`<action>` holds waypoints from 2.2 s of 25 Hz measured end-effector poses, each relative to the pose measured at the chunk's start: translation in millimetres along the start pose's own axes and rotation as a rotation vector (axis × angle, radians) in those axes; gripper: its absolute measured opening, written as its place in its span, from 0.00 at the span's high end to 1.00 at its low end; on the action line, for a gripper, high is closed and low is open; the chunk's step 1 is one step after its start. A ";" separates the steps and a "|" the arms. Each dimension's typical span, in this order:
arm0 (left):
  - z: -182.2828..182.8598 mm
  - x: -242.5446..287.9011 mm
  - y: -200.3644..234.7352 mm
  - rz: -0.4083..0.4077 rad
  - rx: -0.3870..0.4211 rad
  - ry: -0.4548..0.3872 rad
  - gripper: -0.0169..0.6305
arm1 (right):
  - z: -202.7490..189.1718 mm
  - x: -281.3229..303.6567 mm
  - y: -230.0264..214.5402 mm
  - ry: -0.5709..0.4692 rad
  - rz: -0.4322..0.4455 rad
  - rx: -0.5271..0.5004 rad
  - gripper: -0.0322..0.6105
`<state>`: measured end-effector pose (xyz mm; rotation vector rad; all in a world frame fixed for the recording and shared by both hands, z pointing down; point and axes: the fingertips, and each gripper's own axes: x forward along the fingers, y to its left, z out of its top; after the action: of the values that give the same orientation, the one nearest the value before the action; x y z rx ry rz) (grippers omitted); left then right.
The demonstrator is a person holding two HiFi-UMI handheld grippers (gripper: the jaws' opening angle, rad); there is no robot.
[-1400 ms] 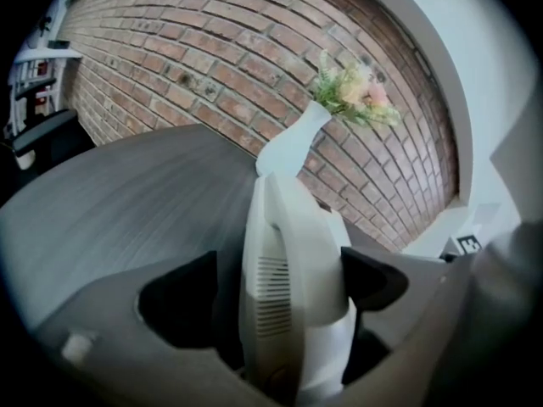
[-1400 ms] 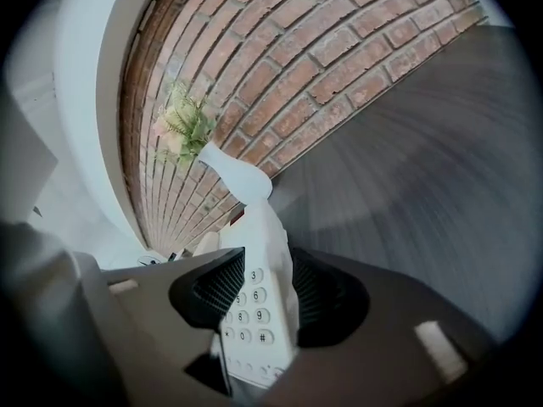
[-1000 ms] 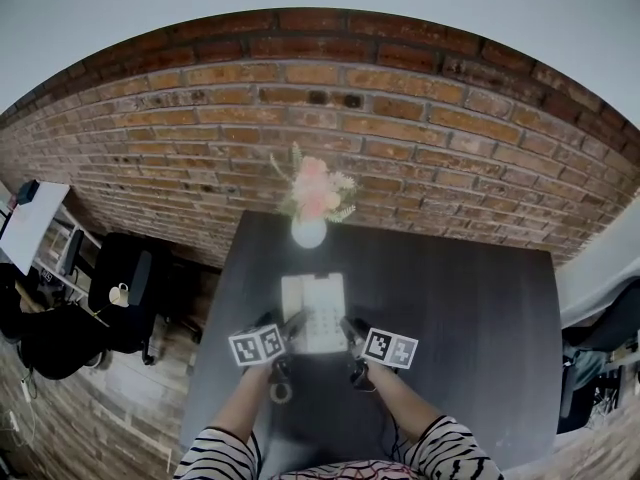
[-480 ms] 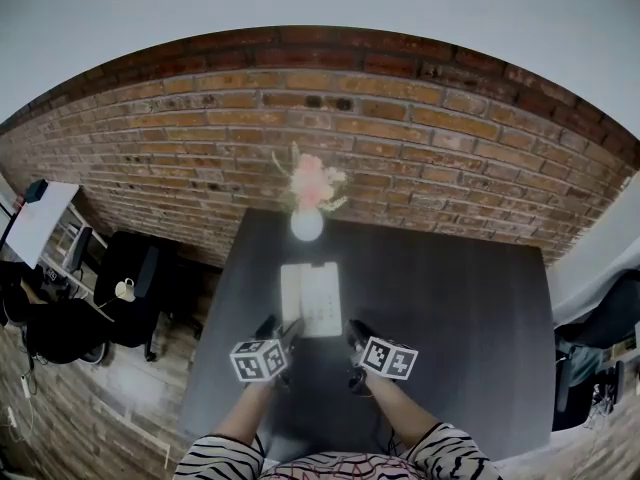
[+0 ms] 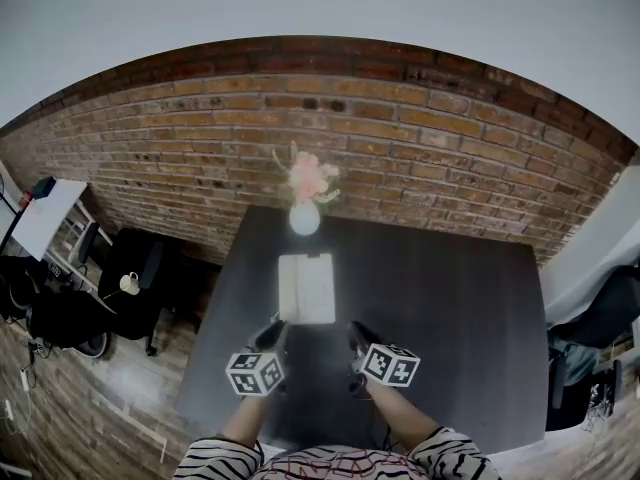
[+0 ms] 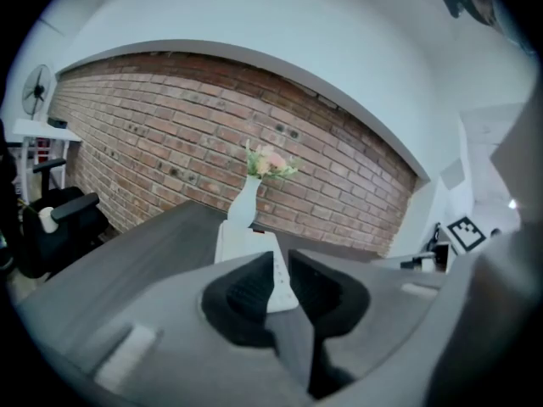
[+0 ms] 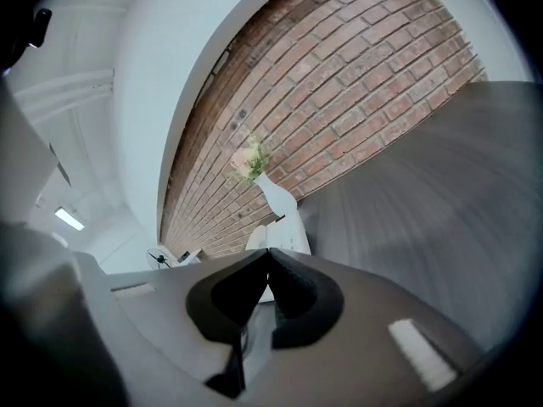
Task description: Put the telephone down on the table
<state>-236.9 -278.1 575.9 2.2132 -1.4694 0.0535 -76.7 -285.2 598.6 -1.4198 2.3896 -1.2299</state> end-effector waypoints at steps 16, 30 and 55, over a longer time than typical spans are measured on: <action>-31.9 -89.6 -92.8 0.081 0.020 -0.152 0.97 | -14.3 -118.1 14.7 0.039 0.112 -0.168 0.95; -84.1 -150.3 -180.1 0.163 0.049 -0.174 0.97 | -46.0 -223.6 -6.8 0.122 0.173 -0.291 0.95; -138.9 -214.7 -220.6 0.273 0.013 -0.216 0.97 | -75.8 -283.9 -17.8 0.163 0.231 -0.294 0.95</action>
<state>-102.7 31.2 555.7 2.0649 -1.8866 -0.0902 59.9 -25.2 577.0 -1.0979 2.8461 -1.0057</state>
